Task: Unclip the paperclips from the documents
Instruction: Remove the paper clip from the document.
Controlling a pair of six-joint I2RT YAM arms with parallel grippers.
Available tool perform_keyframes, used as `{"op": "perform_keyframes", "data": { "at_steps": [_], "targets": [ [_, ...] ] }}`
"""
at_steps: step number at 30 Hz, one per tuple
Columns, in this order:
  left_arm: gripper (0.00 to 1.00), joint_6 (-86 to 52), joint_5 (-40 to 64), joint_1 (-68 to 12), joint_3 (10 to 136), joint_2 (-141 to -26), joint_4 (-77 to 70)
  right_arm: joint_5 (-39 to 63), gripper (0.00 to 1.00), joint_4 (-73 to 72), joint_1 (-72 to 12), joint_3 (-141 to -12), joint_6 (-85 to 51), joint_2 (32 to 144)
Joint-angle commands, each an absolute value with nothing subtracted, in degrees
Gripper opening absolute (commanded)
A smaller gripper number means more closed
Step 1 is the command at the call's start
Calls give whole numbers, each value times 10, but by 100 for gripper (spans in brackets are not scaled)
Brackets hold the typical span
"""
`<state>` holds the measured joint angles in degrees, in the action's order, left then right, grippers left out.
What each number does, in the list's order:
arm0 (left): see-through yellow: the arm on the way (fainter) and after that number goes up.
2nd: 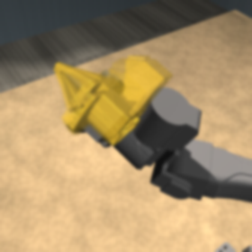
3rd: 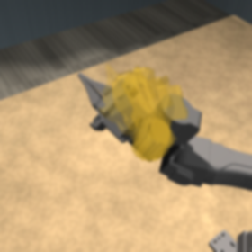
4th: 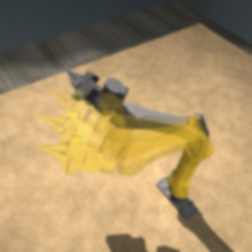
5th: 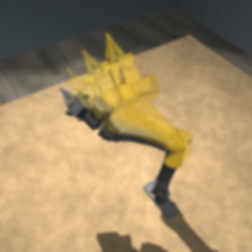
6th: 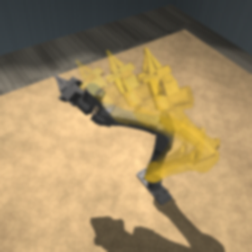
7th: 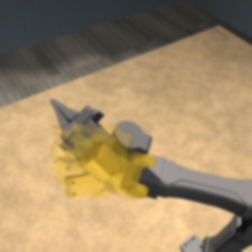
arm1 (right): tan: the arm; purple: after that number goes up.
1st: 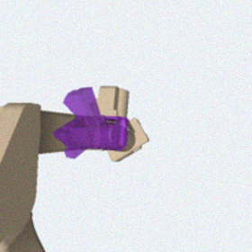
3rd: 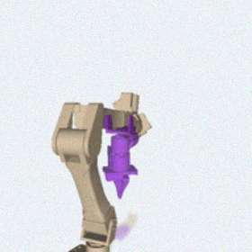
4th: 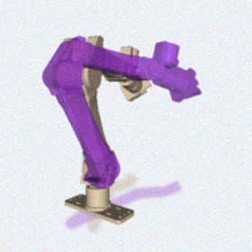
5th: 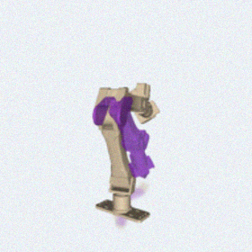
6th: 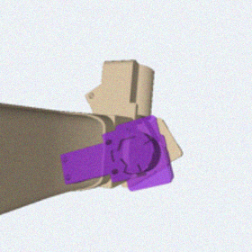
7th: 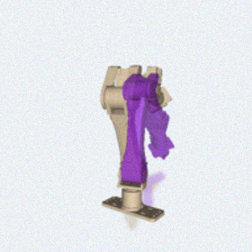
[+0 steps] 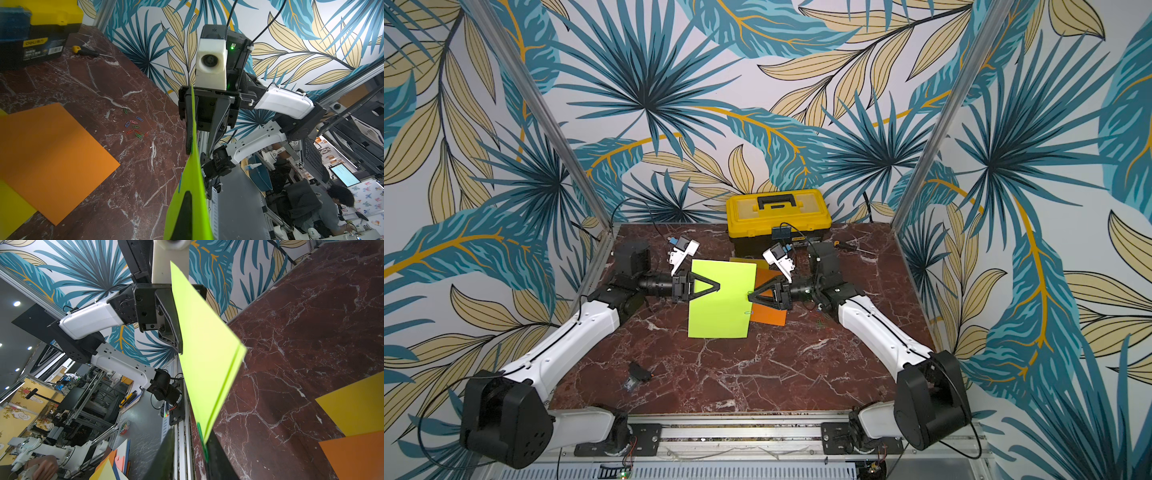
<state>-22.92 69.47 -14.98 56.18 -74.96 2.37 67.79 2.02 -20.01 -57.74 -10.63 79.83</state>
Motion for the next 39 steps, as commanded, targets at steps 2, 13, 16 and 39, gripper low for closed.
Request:
{"op": "perform_keyframes", "data": {
  "at_steps": [2, 13, 16, 39],
  "targets": [
    [0, -222, 700, -144, 555, -738, 18, 682, 27, 38, -198, -577, -91, 792],
    [0, -222, 701, -144, 552, -737, 17, 675, 26, 22, -187, -577, -104, 792],
    [0, -223, 701, -144, 550, -736, 18, 675, 23, 15, -185, -576, -112, 794],
    [0, -220, 698, -142, 541, -723, 18, 670, 5, 25, -184, -578, -109, 799]
  ]
}}
